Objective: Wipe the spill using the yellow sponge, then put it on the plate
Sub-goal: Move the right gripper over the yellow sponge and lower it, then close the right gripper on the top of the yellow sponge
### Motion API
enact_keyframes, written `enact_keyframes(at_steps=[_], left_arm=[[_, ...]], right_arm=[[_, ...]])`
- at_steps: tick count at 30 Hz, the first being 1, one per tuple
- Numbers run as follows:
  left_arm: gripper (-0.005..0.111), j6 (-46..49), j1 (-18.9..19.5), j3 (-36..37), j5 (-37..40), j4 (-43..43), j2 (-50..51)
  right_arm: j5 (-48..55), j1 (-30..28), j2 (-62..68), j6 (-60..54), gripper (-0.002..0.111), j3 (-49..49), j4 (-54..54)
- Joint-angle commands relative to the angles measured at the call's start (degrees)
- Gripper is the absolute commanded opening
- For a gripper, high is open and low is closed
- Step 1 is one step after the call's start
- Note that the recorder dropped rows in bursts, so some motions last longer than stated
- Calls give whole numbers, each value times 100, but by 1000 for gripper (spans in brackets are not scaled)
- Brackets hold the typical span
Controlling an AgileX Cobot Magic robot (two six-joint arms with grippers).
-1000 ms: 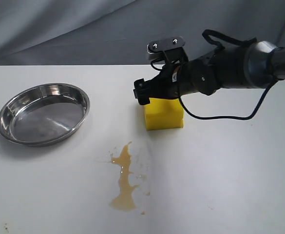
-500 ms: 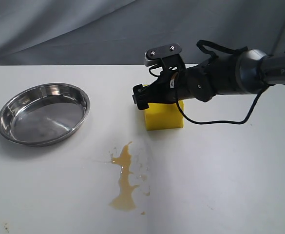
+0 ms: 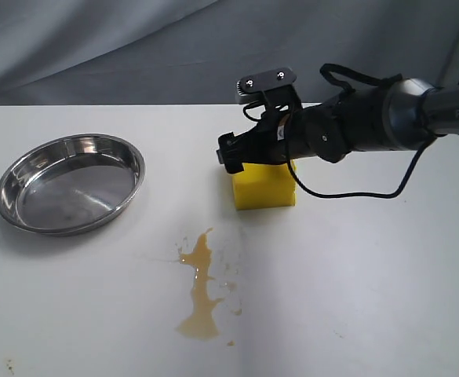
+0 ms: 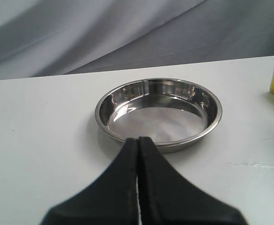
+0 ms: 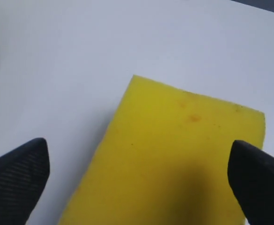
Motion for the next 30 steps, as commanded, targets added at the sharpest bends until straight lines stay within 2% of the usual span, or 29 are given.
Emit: enact_keyframes(at_steps=[1, 15, 18, 30], left_arm=[[0, -7, -37, 22, -43, -44, -25], [0, -7, -37, 22, -43, -44, -25], [0, -7, -37, 22, -43, -44, -25], [0, -7, -37, 22, -43, -44, -25]], right_arm=[[74, -107, 1, 48, 92, -41, -68], [-422, -83, 454, 13, 92, -41, -84], [-407, -83, 545, 11, 88, -41, -59], [271, -69, 951, 11, 49, -41, -383]])
